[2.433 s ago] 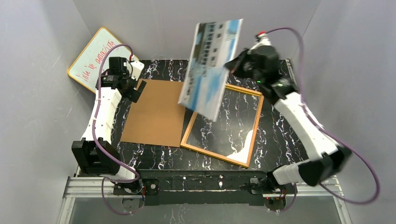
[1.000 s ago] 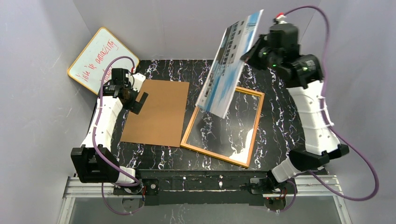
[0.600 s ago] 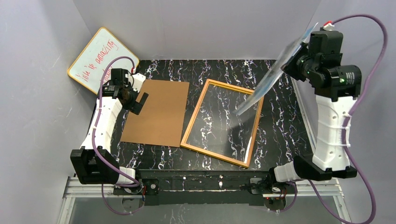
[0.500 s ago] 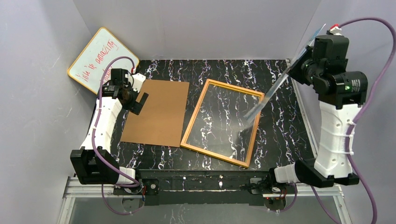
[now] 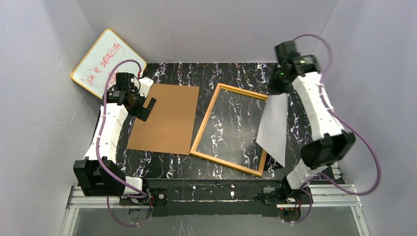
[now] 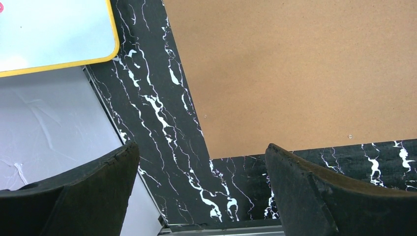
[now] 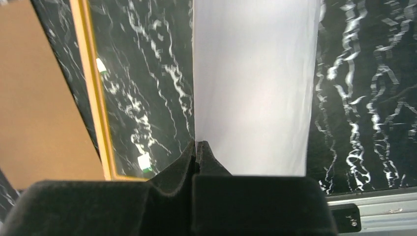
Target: Put the photo into the frame
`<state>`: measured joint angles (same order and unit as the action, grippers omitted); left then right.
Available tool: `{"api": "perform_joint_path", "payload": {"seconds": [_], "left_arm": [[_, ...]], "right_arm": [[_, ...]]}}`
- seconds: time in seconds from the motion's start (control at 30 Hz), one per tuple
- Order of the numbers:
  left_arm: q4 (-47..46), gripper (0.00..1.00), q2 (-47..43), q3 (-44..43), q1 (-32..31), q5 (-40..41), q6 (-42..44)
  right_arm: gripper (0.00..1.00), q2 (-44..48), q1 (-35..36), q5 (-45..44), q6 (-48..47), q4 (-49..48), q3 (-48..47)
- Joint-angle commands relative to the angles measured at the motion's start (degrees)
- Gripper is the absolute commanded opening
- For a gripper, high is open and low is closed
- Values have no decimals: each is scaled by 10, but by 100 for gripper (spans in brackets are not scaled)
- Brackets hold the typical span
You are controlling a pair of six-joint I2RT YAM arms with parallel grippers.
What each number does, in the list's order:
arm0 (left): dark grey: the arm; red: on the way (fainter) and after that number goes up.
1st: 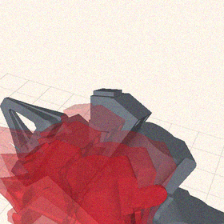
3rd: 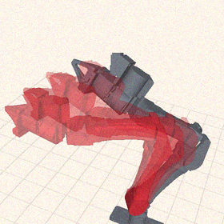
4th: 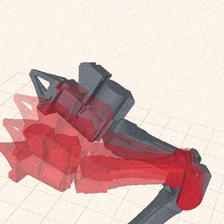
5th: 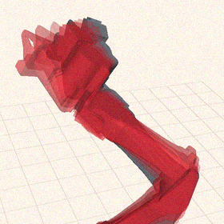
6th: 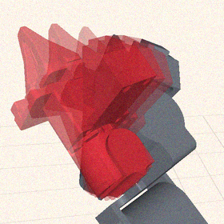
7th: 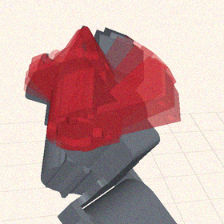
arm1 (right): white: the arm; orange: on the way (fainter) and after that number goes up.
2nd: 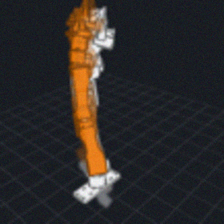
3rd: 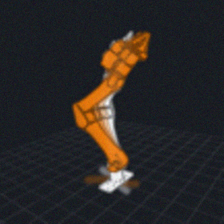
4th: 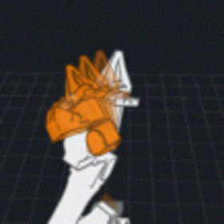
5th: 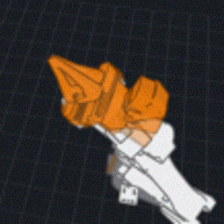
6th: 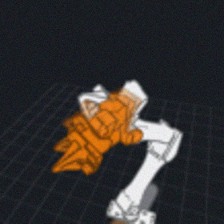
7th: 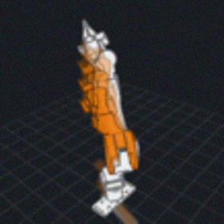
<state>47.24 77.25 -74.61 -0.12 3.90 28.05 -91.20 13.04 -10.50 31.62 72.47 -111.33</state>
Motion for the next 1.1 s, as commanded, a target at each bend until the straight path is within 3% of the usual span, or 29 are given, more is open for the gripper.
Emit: {"api": "perform_joint_path", "payload": {"seconds": [0.0,0.23,0.63,1.07], "left_arm": [[20,98,-22,-2,0,-2,-2],[26,98,-21,-1,0,-7,-10],[29,98,-30,11,0,-4,-12],[29,98,-27,13,0,-10,-9]], "right_arm": [[1,-31,64,18,15,-59,48],[1,-79,131,64,122,-186,152],[1,-239,214,-1,285,-215,50],[1,-305,224,-57,231,-226,5]]}}
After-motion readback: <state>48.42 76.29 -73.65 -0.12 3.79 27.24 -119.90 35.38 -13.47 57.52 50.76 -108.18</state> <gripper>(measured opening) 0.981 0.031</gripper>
